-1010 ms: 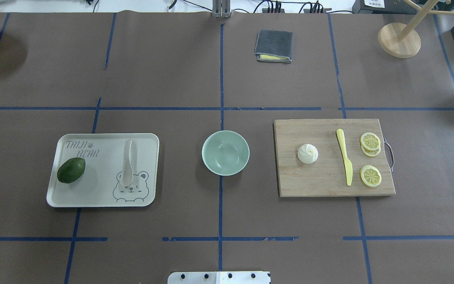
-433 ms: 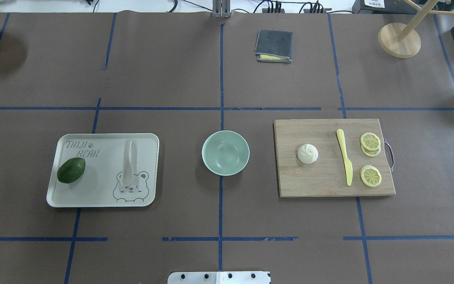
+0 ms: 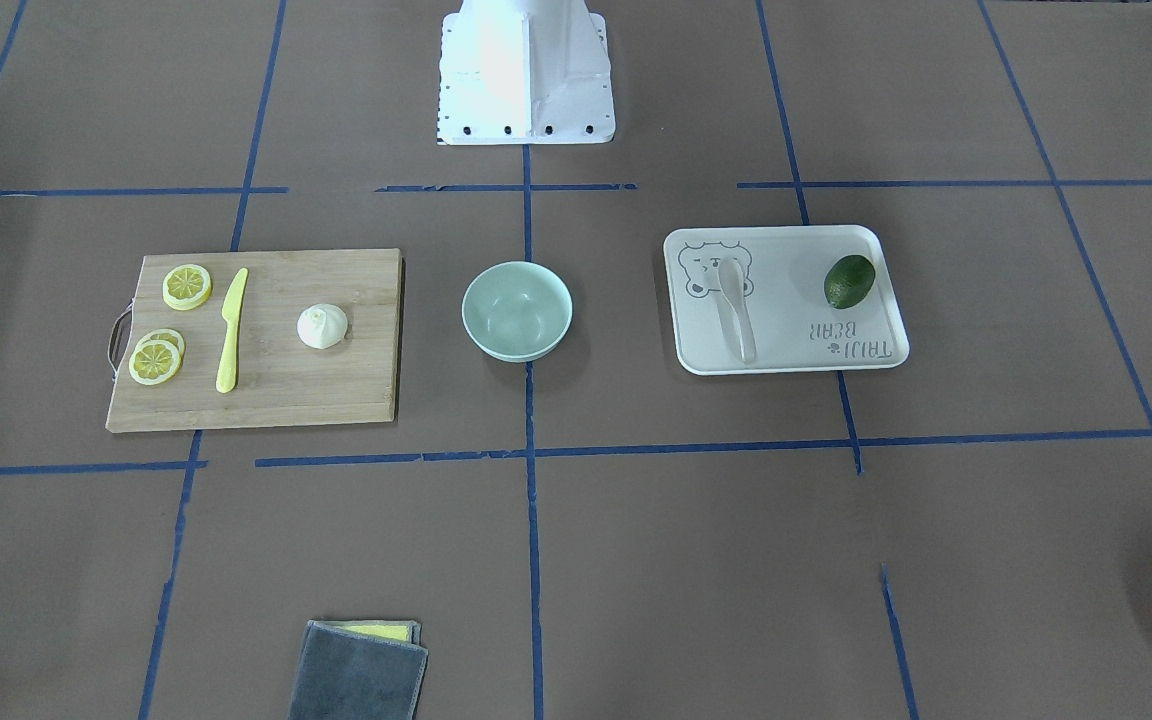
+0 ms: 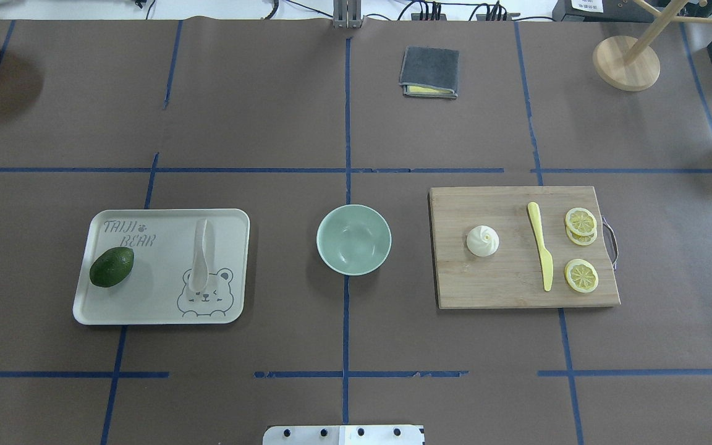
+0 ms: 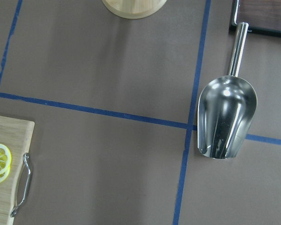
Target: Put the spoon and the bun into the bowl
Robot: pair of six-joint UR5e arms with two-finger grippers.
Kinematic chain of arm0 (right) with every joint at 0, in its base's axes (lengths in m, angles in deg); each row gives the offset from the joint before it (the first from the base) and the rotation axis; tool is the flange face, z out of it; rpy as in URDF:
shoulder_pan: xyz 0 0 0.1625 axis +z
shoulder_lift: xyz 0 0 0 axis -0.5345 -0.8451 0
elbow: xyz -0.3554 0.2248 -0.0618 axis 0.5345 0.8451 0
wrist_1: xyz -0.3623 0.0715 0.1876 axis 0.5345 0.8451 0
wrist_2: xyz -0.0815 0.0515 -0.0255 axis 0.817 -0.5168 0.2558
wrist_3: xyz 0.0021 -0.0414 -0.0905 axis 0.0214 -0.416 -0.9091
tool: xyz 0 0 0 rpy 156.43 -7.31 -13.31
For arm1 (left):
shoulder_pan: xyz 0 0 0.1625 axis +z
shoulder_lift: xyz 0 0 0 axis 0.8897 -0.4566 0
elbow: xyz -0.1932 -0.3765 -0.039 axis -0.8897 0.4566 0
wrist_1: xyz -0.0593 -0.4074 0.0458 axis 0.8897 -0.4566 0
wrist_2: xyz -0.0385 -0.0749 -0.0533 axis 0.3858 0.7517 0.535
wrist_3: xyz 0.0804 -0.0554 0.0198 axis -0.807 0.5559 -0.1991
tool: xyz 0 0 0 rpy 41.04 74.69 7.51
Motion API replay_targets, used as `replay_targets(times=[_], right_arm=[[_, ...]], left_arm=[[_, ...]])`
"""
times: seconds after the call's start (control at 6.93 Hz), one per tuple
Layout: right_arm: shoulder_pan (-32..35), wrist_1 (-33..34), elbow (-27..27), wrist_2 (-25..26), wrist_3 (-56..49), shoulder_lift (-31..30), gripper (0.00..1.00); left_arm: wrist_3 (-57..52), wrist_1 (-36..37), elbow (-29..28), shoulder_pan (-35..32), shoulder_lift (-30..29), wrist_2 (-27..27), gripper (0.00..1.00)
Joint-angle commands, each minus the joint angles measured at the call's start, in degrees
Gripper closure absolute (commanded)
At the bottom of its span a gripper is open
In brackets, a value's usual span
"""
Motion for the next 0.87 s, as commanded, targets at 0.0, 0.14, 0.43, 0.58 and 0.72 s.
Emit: replay_targets(times=[0.0,0.14,0.43,0.58,0.72], right_arm=[[-3.0,-0.2,-1.1,-0.9,0.1,1.1,0.00],[-4.4,-0.2,-1.9,-0.6,0.1,1.2,0.00],[-7.8,-0.4,-4.7,-0.5,16.0,2.6,0.00],[-11.4,-0.4,-7.5,-0.4,26.0,4.0,0.00],[-14.0,-0.4,-8.5,-0.4,31.3,5.9,0.00]], left_arm=[[21.1,-2.0,7.4,11.0,-0.9,-2.5,0.00],[29.5,-8.2,6.6,16.6,-0.8,-8.5,0.02],[41.5,-11.5,4.8,26.3,-3.6,-17.8,0.04],[45.5,-11.5,4.4,30.2,-5.3,-20.0,0.06],[48.6,-11.4,3.1,33.5,-6.8,-23.9,0.07]])
